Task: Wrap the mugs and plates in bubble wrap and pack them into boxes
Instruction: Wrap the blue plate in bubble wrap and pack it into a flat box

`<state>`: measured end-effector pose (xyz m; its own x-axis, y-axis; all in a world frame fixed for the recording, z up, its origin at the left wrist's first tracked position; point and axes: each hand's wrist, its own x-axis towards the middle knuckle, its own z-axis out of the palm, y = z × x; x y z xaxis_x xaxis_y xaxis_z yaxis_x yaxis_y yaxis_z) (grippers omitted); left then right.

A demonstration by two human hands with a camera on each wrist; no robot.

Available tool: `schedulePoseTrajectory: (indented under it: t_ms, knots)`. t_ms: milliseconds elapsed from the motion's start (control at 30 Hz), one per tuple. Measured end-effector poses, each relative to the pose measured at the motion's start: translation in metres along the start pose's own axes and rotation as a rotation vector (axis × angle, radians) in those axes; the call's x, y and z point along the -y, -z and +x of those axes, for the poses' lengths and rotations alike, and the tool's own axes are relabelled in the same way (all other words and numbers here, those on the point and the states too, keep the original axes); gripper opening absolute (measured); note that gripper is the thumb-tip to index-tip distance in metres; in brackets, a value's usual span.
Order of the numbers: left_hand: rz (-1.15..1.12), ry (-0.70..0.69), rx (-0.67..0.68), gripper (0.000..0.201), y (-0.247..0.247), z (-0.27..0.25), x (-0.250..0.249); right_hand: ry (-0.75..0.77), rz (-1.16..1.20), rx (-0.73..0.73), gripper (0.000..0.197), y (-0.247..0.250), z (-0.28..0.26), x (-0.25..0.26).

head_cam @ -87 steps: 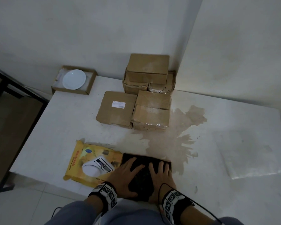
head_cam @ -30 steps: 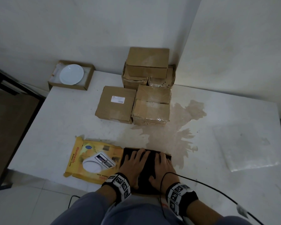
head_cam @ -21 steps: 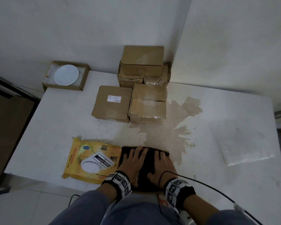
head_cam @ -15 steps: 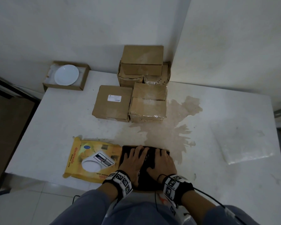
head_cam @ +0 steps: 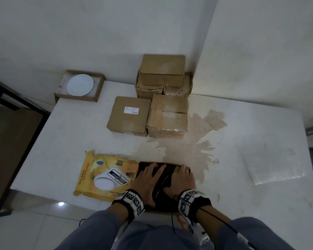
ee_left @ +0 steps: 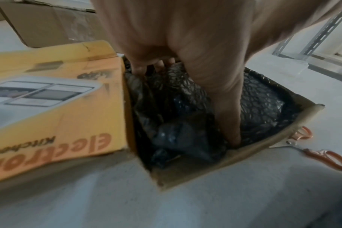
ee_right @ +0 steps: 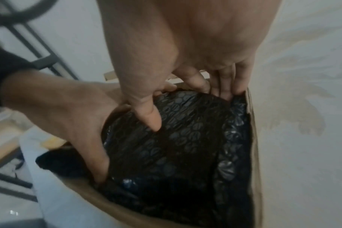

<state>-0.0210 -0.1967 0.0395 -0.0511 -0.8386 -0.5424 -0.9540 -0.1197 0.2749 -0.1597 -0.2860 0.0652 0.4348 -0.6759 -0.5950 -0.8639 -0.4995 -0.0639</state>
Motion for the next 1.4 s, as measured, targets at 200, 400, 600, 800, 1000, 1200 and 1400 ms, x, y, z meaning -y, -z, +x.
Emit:
schedulePoseTrajectory:
  t_ms: [200,400,600,800,1000,1200,1400]
  knots:
    - [-0.16,-0.089,0.076,0.129,0.014,-0.015,0.022,0.071,-0.106,0.005,0.105,-0.011,-0.003,-0.004]
    - [0.156,-0.138,0.124,0.118,0.028,-0.028,0.027,0.079,-0.064,-0.06,0.111,-0.022,-0.009,-0.008]
    - [0.246,-0.129,0.112,0.115,0.018,-0.023,0.022,0.087,-0.043,-0.043,0.112,-0.024,-0.009,-0.006]
    - [0.193,-0.156,0.1,0.111,0.019,-0.027,0.026,0.123,0.051,0.018,0.134,-0.025,-0.015,-0.007]
    - [0.367,-0.166,0.034,0.109,0.011,-0.036,0.036,0.142,-0.029,0.078,0.135,-0.026,-0.019,-0.002]
    - [0.368,-0.117,0.044,0.106,0.004,-0.038,0.037,0.149,-0.066,0.134,0.136,-0.023,-0.016,-0.001]
    - [0.36,-0.138,0.038,0.113,0.001,-0.035,0.047,0.213,-0.148,0.247,0.152,-0.017,-0.012,-0.008]
